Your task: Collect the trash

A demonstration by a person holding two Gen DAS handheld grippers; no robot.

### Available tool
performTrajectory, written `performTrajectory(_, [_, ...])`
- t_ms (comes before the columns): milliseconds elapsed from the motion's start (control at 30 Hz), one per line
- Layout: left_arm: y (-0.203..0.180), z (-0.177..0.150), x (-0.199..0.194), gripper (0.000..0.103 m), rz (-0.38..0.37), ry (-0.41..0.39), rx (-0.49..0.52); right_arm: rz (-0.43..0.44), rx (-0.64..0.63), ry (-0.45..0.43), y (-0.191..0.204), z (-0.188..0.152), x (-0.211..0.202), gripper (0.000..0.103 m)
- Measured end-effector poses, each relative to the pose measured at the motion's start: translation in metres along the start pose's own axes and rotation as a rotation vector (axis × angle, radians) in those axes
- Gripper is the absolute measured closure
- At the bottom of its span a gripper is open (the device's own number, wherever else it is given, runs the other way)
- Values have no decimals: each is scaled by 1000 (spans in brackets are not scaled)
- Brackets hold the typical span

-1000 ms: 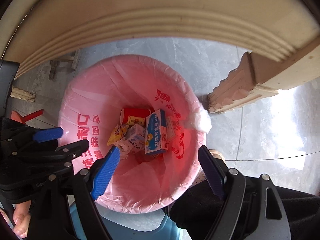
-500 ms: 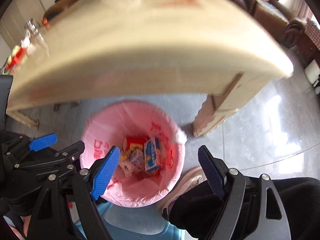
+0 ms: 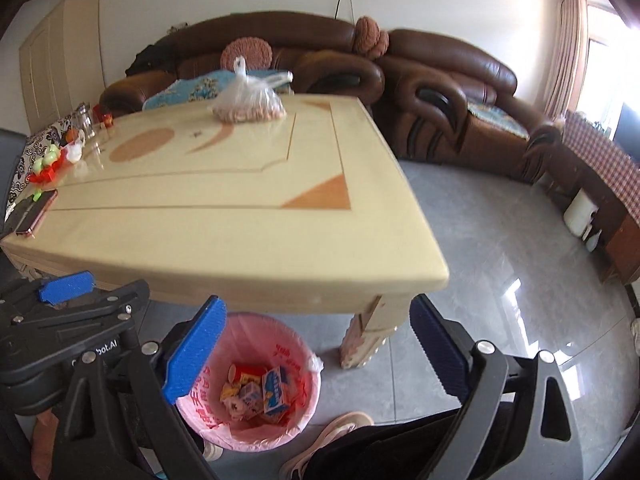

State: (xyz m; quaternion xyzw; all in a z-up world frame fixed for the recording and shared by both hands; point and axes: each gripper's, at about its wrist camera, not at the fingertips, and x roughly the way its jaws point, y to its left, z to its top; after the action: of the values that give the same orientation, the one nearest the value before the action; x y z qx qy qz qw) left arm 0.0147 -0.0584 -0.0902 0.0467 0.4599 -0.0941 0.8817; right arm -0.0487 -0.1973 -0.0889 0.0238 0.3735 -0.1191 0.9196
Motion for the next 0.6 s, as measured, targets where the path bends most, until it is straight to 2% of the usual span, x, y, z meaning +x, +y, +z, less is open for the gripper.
performTrajectory(167, [-1,7,-34,33,28,-65,-8,-5,7,-60,0,15,-32,12])
performTrajectory(267, [-1,9,-51,31,29,-105,-8,-16,23,-86,-6,18,-47,7])
performTrajectory(367, [-2,10,-66,27,44,-129,-5,-33,28,-121,-8,21,-64,7])
performTrajectory(600, [-4,6,-84,26,53,-155,-13,-86,13,-160,-5,24,-90,7])
